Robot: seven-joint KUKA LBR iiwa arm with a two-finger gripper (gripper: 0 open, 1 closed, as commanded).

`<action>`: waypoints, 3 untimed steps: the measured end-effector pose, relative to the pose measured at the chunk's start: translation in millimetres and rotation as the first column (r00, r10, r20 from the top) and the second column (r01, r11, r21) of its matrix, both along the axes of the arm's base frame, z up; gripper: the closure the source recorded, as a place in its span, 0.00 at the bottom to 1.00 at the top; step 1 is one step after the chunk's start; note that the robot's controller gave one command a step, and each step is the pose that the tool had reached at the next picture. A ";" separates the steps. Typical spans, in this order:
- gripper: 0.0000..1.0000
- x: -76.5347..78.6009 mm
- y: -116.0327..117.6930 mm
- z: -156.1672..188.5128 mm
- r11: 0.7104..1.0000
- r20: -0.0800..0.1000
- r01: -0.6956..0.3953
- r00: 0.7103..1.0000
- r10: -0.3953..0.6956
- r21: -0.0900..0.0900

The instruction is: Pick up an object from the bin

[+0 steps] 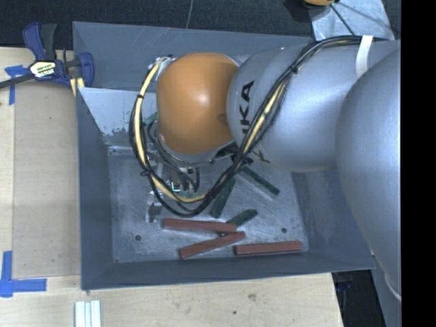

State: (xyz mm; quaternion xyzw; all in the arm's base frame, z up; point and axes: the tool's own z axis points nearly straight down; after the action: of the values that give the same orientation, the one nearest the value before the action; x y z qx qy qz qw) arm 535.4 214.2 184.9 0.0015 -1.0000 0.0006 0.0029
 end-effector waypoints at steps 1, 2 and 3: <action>0.00 2.1 -0.8 4.7 1.000 0.008 0.003 1.000 -0.003 0.003; 0.00 -0.9 -48.4 -67.5 0.999 0.012 -0.047 0.999 0.047 0.003; 0.00 -2.5 -63.8 -76.1 1.000 0.005 -0.010 1.000 0.010 0.001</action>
Offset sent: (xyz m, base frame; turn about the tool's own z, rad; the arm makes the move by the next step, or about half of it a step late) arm -0.0046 -0.0790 -0.1149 -0.0731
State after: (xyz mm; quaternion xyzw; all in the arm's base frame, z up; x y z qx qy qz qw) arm 532.9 150.4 108.8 0.0063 -1.0000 0.0000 0.0005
